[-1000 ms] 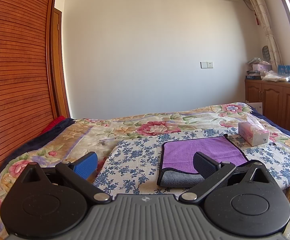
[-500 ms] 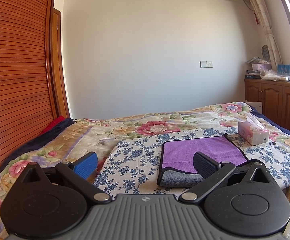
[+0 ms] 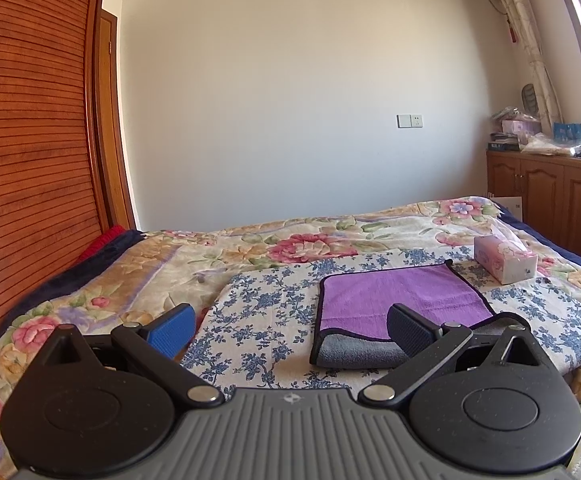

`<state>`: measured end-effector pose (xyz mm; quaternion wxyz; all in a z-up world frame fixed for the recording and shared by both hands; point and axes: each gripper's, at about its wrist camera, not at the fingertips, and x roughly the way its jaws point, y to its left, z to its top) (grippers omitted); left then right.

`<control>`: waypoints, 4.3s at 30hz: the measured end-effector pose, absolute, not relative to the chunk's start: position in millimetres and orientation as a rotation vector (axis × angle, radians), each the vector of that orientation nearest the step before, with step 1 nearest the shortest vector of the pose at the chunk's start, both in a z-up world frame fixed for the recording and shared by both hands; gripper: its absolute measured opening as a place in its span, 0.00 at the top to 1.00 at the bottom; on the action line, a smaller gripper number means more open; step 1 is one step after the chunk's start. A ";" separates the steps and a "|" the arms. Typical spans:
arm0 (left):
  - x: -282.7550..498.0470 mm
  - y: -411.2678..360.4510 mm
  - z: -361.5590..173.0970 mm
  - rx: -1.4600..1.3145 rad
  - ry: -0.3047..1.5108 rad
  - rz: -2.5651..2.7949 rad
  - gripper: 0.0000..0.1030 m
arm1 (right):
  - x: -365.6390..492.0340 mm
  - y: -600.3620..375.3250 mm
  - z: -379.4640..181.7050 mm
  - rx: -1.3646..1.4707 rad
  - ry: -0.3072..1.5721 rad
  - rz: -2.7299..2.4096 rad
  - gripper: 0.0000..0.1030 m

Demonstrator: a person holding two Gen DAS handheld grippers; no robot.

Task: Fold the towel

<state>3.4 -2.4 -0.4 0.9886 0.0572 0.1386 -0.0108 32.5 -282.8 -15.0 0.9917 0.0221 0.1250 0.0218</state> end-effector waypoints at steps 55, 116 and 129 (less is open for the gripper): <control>80.2 -17.4 -24.2 0.131 0.423 -0.121 0.00 | 98.0 -271.7 -35.0 -0.002 0.399 0.099 0.00; 205.2 -3.8 -75.6 0.041 0.631 -0.218 0.24 | 199.3 -279.8 -87.2 0.046 0.699 0.212 0.00; 219.4 -2.9 -85.4 0.025 0.677 -0.259 0.46 | 202.6 -279.5 -95.0 0.042 0.758 0.233 0.18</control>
